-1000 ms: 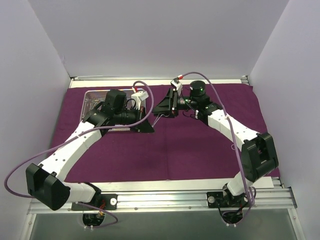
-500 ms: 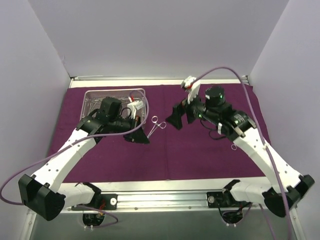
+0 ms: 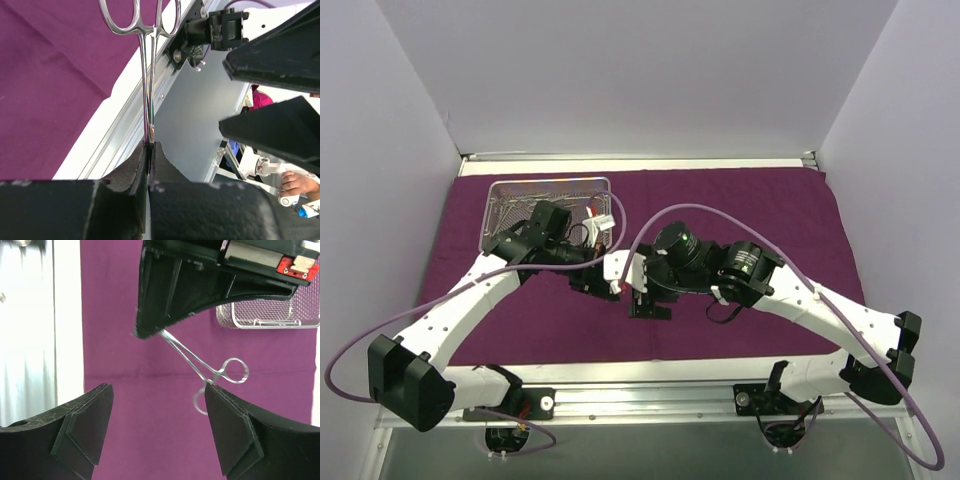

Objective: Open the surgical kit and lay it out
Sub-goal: Place the medical item in the surgical kit.

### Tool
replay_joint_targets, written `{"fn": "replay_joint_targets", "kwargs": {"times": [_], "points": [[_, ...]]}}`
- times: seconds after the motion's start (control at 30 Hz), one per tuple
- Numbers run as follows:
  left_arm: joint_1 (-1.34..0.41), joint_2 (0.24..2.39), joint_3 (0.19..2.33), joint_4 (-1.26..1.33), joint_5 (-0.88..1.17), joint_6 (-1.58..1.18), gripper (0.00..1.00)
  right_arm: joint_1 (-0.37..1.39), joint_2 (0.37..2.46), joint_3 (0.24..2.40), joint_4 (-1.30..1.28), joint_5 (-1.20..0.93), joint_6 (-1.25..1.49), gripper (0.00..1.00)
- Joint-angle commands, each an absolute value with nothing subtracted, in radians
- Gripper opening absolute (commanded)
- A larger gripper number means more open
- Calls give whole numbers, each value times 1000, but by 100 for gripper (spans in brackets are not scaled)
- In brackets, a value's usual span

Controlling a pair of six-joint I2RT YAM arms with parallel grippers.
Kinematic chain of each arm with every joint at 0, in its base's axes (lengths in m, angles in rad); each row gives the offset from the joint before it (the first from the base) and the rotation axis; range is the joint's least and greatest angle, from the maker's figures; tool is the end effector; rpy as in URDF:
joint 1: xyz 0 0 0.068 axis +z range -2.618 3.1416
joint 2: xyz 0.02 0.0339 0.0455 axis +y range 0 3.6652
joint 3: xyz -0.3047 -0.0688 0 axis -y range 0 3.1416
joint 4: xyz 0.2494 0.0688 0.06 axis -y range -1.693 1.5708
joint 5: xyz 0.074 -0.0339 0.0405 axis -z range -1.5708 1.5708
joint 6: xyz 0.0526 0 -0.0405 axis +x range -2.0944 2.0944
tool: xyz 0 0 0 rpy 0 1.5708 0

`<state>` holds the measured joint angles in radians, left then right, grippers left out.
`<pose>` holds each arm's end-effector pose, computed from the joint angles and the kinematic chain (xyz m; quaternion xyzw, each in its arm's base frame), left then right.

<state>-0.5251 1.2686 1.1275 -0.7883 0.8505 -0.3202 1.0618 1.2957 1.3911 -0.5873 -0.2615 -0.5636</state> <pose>0.1962 -0.1594 0.3416 0.2178 0.8467 -0.4748 0.1013 0.1293 0.2597 0.4313 -0.6638 0.5362 0.2340 0.4660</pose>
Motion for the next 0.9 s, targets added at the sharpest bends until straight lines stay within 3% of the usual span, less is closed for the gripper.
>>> {"fn": "replay_joint_targets", "kwargs": {"times": [0.0, 0.4, 0.87], "points": [[-537, 1261, 1124, -798, 891, -290, 2, 1071, 1311, 1454, -693, -200, -718, 75], [-627, 1270, 1140, -833, 870, -275, 2, 1072, 1365, 1442, -753, -238, -888, 67], [-680, 1289, 1164, -816, 885, -295, 2, 1074, 1379, 1404, -755, -281, -914, 45]]}}
